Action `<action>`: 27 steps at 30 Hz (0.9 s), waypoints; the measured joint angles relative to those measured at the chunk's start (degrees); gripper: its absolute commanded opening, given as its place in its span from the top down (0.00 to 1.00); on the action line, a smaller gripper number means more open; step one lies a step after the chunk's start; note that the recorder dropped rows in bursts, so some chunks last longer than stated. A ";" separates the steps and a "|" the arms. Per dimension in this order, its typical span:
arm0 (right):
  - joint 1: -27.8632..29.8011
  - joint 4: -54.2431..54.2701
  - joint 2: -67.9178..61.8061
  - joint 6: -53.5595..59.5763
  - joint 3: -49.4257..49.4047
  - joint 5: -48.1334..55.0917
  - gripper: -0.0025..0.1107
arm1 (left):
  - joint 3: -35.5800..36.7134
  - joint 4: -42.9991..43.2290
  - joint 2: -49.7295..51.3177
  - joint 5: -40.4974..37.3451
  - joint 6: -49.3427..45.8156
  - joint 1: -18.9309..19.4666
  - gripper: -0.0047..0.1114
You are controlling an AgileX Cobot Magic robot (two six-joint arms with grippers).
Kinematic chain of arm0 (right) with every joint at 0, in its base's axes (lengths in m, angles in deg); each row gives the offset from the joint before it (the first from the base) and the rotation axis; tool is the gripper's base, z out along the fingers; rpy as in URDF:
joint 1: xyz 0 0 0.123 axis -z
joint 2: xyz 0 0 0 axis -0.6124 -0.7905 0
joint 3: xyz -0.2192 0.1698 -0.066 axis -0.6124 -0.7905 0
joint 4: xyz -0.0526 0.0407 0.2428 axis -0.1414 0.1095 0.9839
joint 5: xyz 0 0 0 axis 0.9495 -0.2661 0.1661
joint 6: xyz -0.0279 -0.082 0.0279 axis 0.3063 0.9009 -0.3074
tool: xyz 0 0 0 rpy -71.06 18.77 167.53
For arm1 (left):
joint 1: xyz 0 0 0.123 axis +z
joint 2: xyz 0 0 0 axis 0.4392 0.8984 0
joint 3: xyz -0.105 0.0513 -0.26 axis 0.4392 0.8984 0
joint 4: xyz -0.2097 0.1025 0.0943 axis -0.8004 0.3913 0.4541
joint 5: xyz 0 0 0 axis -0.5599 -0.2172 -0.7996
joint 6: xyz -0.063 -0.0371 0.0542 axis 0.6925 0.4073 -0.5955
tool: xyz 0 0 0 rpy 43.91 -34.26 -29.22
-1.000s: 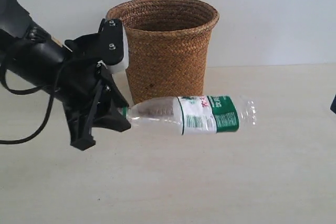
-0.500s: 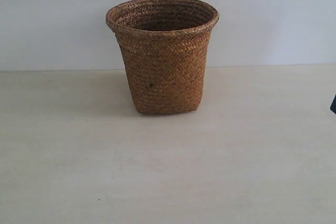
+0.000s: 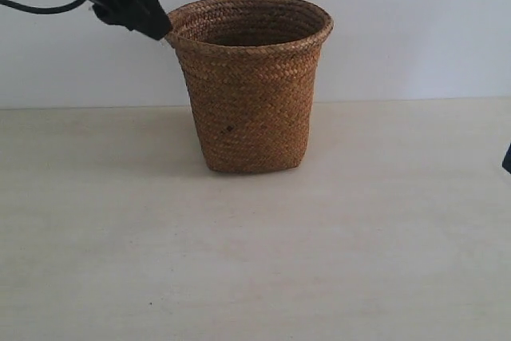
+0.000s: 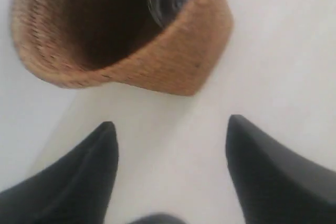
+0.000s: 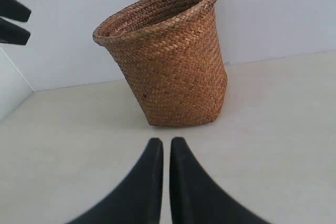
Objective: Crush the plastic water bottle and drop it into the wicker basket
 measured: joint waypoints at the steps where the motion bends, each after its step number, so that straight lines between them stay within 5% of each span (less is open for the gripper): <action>1: 0.00 0.00 0.00 0.00 0.00 0.00 0.97 | 0.00 -1.15 0.07 -2.87 0.90 0.00 0.70; 4: 0.00 0.00 0.00 0.00 0.00 0.00 0.97 | 1.57 -6.18 -0.03 -6.60 1.39 0.00 0.92; 9: 0.00 0.00 0.00 0.21 0.00 0.00 0.97 | 9.16 -15.28 -2.11 -6.95 -1.65 0.00 0.93; 17: 0.00 0.00 0.00 0.89 0.00 -1.56 0.97 | 33.86 -30.17 -12.01 11.39 -11.19 -1.56 0.93; 27: 0.00 -0.21 0.00 1.26 -4.73 -8.92 0.97 | 60.77 -57.59 -21.78 37.27 -32.60 -15.39 0.93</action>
